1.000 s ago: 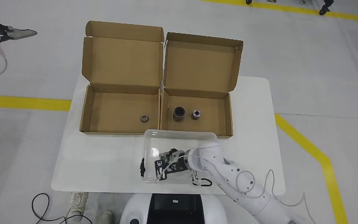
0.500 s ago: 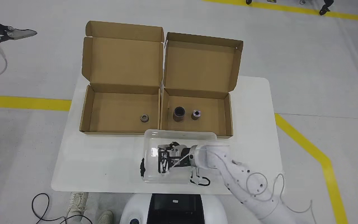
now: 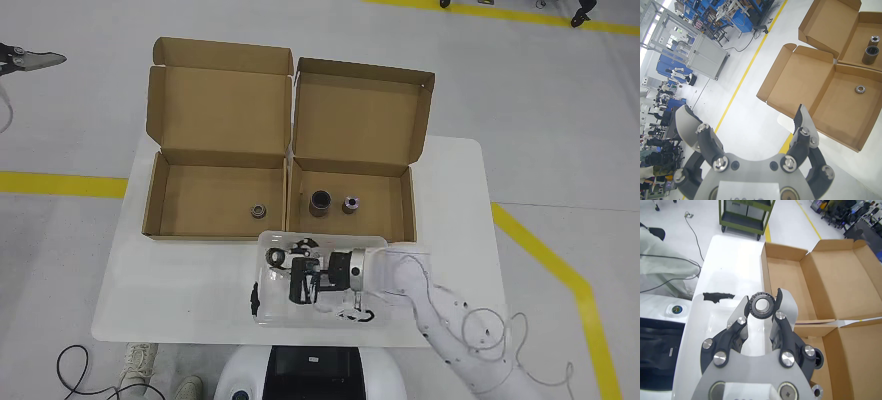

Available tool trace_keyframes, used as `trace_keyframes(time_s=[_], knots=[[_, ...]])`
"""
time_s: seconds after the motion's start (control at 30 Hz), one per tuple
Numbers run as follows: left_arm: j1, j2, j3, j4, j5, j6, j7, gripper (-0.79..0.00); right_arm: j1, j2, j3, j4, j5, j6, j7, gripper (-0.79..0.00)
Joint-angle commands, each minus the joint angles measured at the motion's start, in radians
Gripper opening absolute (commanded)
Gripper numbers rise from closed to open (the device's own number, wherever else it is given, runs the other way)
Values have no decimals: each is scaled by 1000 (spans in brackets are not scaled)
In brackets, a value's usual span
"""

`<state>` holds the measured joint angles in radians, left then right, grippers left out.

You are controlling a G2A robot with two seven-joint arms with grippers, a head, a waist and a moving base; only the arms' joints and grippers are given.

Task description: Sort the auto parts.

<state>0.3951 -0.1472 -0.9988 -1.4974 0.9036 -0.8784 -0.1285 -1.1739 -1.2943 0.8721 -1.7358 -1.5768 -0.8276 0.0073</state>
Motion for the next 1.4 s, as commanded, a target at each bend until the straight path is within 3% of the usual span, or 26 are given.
trace_keyframes(time_s=[0.0, 0.23, 0.5, 0.97, 1.37], knots=[[0, 0, 0, 0, 0, 0, 0, 0, 1, 0, 7, -23, 18, 13, -39, -785], [0, 0, 0, 0, 0, 0, 0, 0, 65, -9, 6, -137, 113, 17, -8, -785], [0, 0, 0, 0, 0, 0, 0, 0, 168, -28, 17, -150, 243, 91, 37, -785], [0, 0, 0, 0, 0, 0, 0, 0, 281, -44, 90, -93, 384, 110, -109, -785], [0, 0, 0, 0, 0, 0, 0, 0, 317, -47, 126, -155, 415, 150, -75, -785]])
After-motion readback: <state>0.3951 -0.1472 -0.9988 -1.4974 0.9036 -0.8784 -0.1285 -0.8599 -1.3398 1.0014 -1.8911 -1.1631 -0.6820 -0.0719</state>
